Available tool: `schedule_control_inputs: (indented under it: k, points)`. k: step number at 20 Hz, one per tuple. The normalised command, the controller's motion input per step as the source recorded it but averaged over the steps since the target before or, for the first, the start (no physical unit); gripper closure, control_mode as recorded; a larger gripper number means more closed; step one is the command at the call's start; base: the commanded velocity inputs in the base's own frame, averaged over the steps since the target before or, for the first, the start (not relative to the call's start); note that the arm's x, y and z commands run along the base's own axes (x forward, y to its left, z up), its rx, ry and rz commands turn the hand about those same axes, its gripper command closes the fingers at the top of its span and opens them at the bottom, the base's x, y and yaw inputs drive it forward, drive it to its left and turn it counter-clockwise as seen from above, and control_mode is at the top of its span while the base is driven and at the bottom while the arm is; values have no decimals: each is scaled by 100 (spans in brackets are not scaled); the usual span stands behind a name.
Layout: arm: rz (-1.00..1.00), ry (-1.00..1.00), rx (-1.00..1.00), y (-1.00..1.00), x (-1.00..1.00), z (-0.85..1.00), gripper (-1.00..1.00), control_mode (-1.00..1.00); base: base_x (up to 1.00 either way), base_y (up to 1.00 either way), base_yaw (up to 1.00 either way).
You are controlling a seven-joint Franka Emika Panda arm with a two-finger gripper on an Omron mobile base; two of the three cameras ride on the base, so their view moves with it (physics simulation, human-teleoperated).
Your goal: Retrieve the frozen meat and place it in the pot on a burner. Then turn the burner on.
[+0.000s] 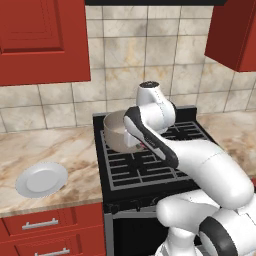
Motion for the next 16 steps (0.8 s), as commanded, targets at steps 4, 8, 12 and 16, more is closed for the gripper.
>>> schedule_control_inputs:
  k: [4, 8, 12, 16]
  points:
    - [-21, 0, 0, -59, 29, 23, 100, -100, 0, 0, 0]
    - [-18, 0, 0, -43, 56, 17, 100, -100, 0, 0, 0]
    - [-7, -3, 0, -4, 72, 1, 100, -100, 0, 0, 0]
    - [-5, 0, 0, 0, 78, 0, 100, -100, 0, 0, 0]
